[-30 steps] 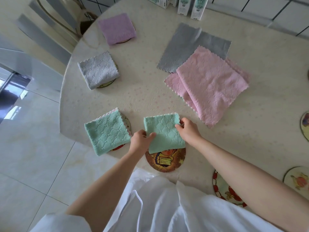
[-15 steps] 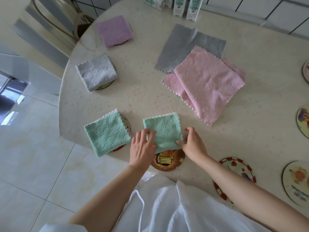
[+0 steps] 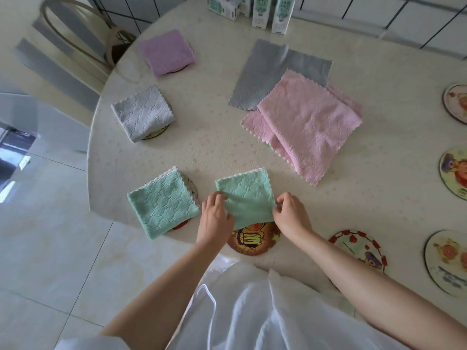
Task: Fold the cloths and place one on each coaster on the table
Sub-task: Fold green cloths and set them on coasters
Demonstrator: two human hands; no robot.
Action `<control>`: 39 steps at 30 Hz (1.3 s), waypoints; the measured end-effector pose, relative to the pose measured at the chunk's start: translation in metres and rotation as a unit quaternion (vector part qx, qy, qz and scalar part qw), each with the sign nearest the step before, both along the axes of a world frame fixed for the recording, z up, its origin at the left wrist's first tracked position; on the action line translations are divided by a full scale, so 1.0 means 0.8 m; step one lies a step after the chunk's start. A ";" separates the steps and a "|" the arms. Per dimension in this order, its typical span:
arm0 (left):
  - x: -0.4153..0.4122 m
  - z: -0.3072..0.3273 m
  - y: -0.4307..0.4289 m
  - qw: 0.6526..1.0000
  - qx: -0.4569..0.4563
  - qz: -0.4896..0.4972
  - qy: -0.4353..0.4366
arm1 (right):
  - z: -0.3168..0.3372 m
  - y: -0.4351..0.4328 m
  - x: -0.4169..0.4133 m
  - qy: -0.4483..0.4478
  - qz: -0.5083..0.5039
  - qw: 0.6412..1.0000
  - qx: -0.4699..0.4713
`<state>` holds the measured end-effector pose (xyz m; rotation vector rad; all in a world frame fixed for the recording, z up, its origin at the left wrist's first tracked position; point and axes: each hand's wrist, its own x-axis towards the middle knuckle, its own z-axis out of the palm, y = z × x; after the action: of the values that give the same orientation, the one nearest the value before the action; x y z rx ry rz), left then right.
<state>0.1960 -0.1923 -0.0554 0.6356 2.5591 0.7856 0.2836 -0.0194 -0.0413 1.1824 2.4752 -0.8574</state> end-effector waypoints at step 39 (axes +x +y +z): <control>-0.015 0.007 -0.016 0.992 -0.098 0.033 -0.070 | -0.014 0.003 0.079 0.058 -0.038 0.991 -0.115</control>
<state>0.1838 -0.2048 -0.0495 0.4203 2.4976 0.5696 0.3465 -0.0167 -0.0525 1.1803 2.3520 -1.2281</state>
